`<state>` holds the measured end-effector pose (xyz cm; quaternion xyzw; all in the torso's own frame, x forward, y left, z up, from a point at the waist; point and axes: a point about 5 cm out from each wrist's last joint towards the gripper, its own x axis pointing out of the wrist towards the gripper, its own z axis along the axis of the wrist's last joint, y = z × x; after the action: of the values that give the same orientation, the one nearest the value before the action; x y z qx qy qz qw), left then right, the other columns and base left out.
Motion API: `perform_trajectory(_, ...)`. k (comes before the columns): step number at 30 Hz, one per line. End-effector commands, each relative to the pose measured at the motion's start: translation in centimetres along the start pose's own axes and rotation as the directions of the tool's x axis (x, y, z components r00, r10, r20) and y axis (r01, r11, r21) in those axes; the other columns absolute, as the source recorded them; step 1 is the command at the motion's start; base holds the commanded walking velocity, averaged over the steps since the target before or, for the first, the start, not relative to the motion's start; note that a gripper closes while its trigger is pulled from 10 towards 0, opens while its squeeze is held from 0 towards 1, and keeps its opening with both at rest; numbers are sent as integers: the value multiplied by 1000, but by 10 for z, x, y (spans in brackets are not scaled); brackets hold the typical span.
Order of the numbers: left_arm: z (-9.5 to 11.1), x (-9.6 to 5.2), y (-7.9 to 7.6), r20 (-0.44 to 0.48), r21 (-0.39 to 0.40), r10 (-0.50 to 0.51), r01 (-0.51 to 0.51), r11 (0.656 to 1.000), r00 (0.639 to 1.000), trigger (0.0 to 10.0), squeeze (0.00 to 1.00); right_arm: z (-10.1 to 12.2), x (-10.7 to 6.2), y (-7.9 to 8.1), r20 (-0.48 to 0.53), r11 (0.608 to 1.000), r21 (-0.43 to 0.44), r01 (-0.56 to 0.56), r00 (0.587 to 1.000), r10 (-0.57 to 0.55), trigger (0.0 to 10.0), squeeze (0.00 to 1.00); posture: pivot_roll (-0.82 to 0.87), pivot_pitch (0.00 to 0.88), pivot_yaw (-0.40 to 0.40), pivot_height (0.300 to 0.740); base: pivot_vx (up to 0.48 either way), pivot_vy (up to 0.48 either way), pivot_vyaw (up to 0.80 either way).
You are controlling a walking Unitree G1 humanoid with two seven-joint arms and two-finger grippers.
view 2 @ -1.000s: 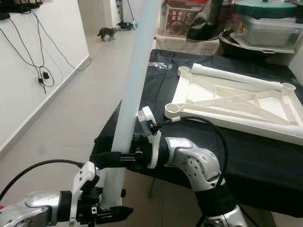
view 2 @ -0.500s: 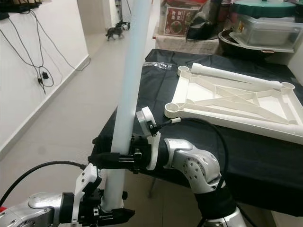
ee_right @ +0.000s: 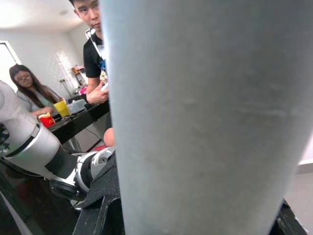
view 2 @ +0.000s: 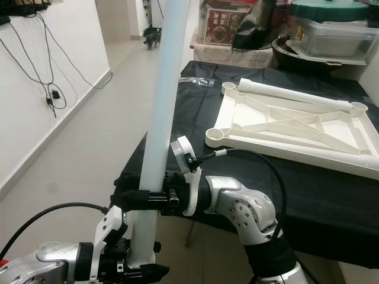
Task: Building children table
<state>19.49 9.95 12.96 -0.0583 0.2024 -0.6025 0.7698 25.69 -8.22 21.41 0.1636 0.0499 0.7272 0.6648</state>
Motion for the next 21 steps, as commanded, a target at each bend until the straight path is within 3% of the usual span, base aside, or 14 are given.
perform_trajectory(1, -6, -1, 4, -31, -39, 27, -28, 999, 999, 10000, 0, 0, 1, 6, -21, 999, -8, -37, 999, 37, 0, 0, 98, 70, -36, 740, 0, 0, 0)
perform_trajectory(2, -6, -1, 4, -31, -39, 27, -28, 999, 999, 10000, 0, 0, 1, 6, -21, 999, -8, -37, 999, 37, 0, 0, 98, 70, -36, 740, 0, 0, 0)
perform_trajectory(3, -5, 0, 5, -19, -32, 40, -40, 999, 999, 10000, 1000, 0, 1, 5, -22, 999, -9, -35, 999, 34, 0, 0, 99, 70, -37, 740, 0, 0, 0)
perform_trajectory(8, -4, 0, 8, 4, -4, 92, -92, 996, 996, 10000, 1000, 8, -6, -2, -10, 999, -37, 8, 1000, -8, 0, 0, 102, 67, -39, 740, 0, 0, 0)
perform_trajectory(10, -4, -1, 10, 10, 17, 155, -155, 988, 988, 10000, 1000, 15, -14, -8, 4, 997, -55, 51, 999, -51, 0, 0, 104, 64, -39, 740, 0, 0, 0)
perform_trajectory(11, -4, -3, 11, 12, 29, 184, -184, 983, 983, 10000, 263, 19, -20, -12, 15, 994, -70, 90, 996, -89, 0, 0, 107, 60, -40, 740, 0, 0, 0)
perform_trajectory(14, -5, -4, 12, 14, 36, 200, -201, 979, 980, 10000, 263, 21, -23, -14, 23, 990, -79, 115, 993, -113, 0, 0, 107, 60, -40, 740, 0, 0, 0)
perform_trajectory(15, -6, -5, 14, 27, 34, 236, -237, 971, 971, 10000, 0, 25, -30, -17, 39, 984, -90, 151, 988, -149, 0, 0, 107, 59, -40, 740, 0, 0, 0)
perform_trajectory(16, -6, -5, 14, 27, 34, 236, -237, 971, 971, 10000, 0, 25, -30, -17, 39, 984, -90, 151, 988, -149, 0, 0, 107, 59, -40, 740, 0, 0, 0)
perform_trajectory(17, -6, -8, 18, 51, 32, 314, -316, 948, 948, 10000, 0, 30, -40, -23, 61, 967, -112, 229, 973, -223, 0, 0, 107, 57, -41, 740, 0, 0, 0)
perform_trajectory(19, -6, -8, 18, 51, 32, 314, -316, 948, 948, 10000, 0, 30, -40, -23, 61, 967, -112, 229, 973, -223, 0, 0, 107, 57, -41, 740, 0, 0, 0)
perform_trajectory(21, -2, -15, 26, 131, 18, 484, -490, 871, 865, 10000, 0, 42, -61, -39, 134, 885, -166, 436, 899, -418, 0, 0, 110, 54, -41, 740, 0, 0, 0)
